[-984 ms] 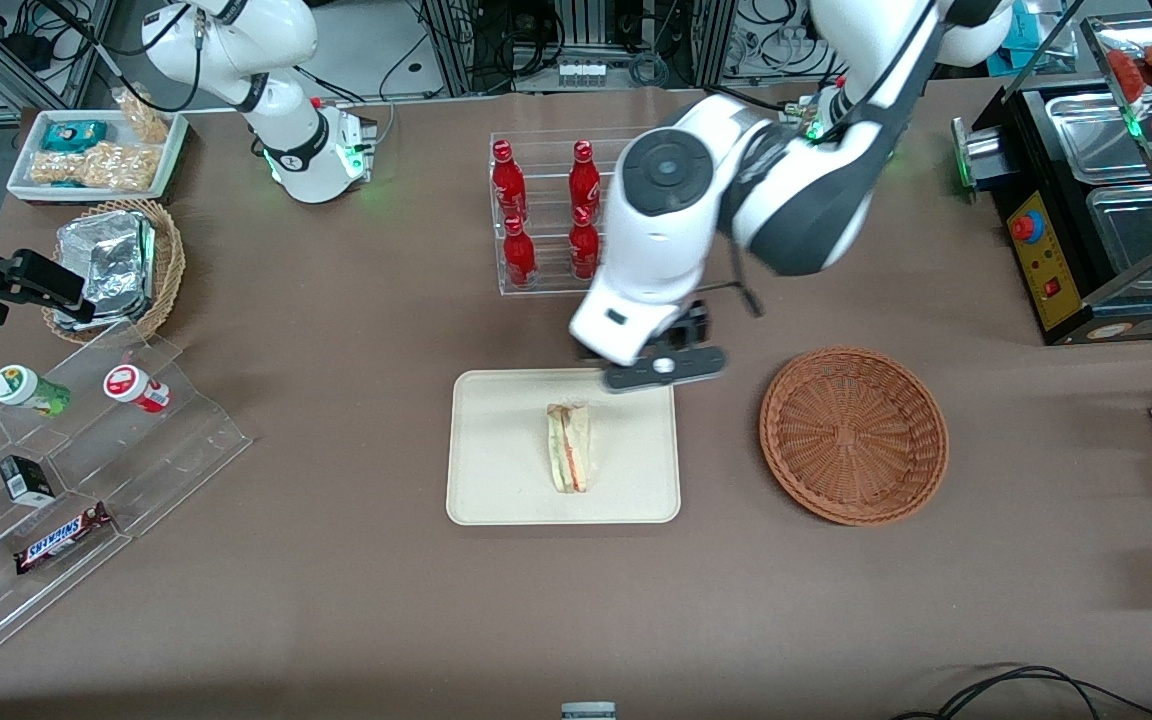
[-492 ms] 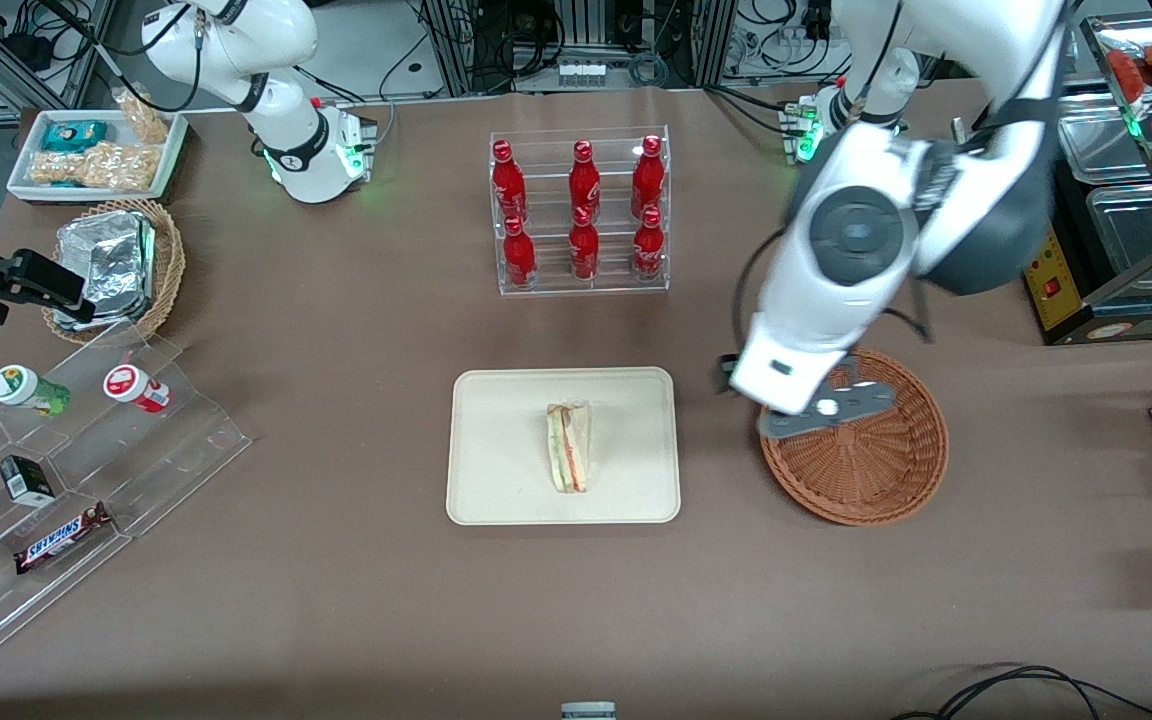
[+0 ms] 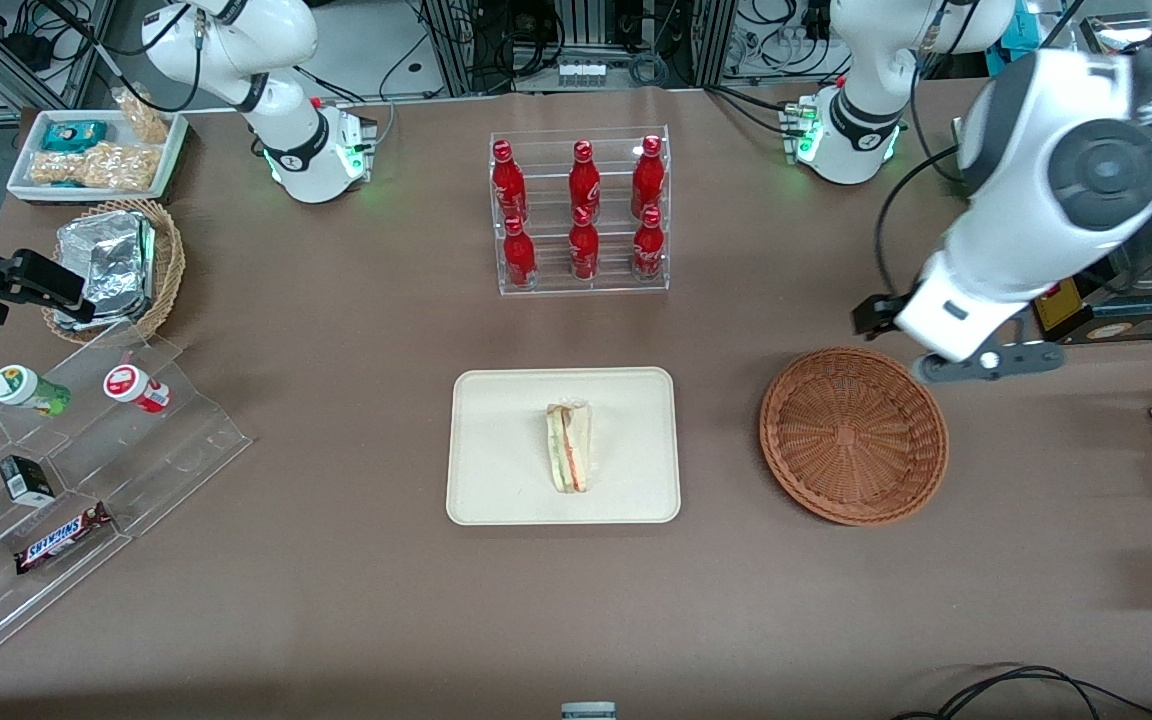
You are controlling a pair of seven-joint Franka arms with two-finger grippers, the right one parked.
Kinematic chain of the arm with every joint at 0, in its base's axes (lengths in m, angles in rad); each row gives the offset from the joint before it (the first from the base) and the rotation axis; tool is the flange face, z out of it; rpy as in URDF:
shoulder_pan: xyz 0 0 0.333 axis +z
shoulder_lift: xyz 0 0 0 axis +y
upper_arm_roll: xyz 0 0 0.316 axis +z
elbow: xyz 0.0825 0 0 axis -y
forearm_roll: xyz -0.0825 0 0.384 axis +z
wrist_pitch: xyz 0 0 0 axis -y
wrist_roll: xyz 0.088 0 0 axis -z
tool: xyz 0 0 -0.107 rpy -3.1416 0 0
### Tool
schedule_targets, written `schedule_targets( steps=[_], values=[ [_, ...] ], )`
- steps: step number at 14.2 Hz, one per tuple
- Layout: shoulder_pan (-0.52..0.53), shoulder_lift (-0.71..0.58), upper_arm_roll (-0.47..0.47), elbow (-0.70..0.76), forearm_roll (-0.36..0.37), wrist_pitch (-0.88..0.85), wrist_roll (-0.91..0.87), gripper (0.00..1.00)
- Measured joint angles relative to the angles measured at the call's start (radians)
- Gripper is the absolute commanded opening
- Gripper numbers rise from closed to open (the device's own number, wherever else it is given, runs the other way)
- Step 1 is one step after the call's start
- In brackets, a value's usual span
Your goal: Place sandwich from basket to tray
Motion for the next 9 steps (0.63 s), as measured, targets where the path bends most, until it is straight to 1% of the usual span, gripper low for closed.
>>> schedule_targets(
  steps=[4, 6, 7, 9],
  values=[
    [0.104, -0.050, -0.005, -0.002, -0.013, -0.066, 0.125, 1.00],
    [0.169, -0.069, -0.032, -0.002, -0.024, -0.070, 0.180, 1.00],
    [0.189, -0.076, -0.042, -0.001, -0.026, -0.070, 0.205, 1.00],
    [0.197, -0.085, -0.047, 0.006, -0.026, -0.068, 0.221, 1.00]
  ],
)
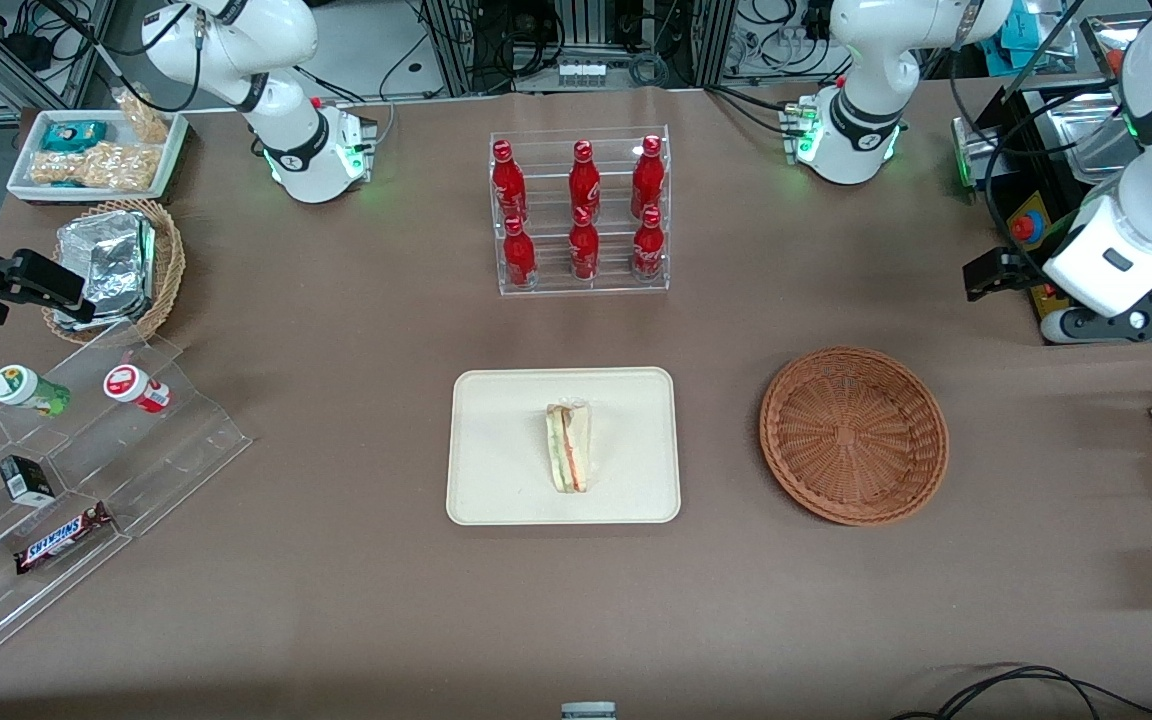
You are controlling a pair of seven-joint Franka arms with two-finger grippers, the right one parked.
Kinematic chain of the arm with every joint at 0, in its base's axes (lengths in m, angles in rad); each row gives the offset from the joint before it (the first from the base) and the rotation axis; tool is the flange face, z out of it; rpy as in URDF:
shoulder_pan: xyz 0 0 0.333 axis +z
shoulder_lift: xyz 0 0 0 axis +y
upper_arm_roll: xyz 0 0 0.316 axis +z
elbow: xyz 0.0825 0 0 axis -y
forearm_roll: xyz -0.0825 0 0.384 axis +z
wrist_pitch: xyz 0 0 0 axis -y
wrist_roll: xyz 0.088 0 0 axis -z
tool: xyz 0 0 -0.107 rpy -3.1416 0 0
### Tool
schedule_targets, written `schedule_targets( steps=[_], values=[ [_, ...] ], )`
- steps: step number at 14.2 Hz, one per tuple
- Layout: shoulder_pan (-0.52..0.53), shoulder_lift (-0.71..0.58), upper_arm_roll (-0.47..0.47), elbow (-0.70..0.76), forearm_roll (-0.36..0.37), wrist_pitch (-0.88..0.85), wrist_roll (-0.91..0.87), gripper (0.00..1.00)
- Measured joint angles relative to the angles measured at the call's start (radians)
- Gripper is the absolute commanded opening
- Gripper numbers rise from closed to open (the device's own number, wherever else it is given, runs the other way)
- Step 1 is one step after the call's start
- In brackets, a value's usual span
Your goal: Place sandwich from basket to tray
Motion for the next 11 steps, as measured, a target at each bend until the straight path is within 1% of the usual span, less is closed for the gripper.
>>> schedule_targets(
  steps=[3, 8, 11],
  values=[
    [0.000, -0.012, 0.005, 0.023, 0.000, 0.007, 0.002, 1.00],
    [-0.004, -0.027, 0.086, 0.050, -0.001, 0.037, 0.042, 1.00],
    [-0.006, -0.037, 0.097, 0.050, -0.002, 0.036, 0.046, 1.00]
  ],
)
